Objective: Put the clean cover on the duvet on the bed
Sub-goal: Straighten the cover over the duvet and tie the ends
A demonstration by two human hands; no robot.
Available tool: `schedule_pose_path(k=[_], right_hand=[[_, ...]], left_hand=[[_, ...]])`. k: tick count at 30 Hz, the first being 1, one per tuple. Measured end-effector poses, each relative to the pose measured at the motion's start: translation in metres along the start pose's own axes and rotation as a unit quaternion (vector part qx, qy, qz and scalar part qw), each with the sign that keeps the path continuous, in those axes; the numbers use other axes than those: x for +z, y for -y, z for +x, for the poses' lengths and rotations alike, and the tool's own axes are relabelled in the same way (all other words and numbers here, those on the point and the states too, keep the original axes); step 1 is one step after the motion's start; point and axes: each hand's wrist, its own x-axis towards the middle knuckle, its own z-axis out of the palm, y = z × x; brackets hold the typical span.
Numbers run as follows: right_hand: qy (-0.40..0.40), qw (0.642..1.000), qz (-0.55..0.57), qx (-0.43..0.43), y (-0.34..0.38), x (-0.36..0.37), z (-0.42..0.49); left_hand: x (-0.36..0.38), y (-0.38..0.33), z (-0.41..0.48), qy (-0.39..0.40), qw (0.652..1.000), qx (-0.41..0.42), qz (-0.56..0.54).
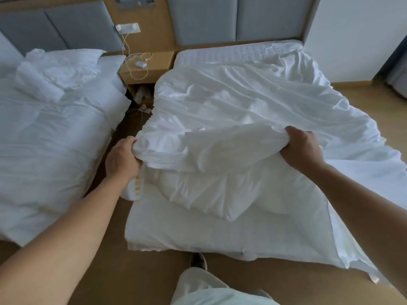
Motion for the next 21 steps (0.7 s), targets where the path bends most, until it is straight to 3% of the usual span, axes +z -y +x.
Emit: schedule_pose_path(k=[3, 5, 6, 8, 10, 11, 15, 21], right_hand=[[-0.046, 0.998, 0.04, 0.016, -0.014, -0.02, -0.008], [-0.052, 0.997, 0.049, 0.011, -0.015, -0.031, -0.01], [-0.045, 0.998, 0.053, 0.004, -0.011, -0.034, -0.01], [-0.033, 0.997, 0.065, -0.01, 0.002, -0.034, -0.008], [-0.021, 0.997, 0.065, -0.029, 0.018, -0.028, -0.004], [-0.015, 0.998, 0.058, -0.036, 0.024, -0.025, -0.001], [-0.013, 0.999, 0.028, -0.031, 0.023, -0.021, 0.008], [0.091, 0.99, -0.103, 0.028, -0.021, 0.018, -0.023]], left_hand=[[0.0, 0.011, -0.019, 0.008, 0.989, -0.144, 0.039], [0.002, 0.009, -0.029, 0.074, 0.969, -0.205, 0.117], [0.005, -0.007, -0.035, 0.116, 0.968, -0.179, 0.131], [0.023, -0.063, -0.044, 0.18, 0.978, -0.033, 0.104], [0.049, -0.133, -0.049, 0.207, 0.973, 0.084, 0.06], [0.06, -0.164, -0.049, 0.201, 0.973, 0.103, 0.041], [0.074, -0.22, -0.024, 0.085, 0.992, 0.074, -0.058], [0.051, -0.227, 0.027, -0.053, 0.971, 0.2, -0.12]])
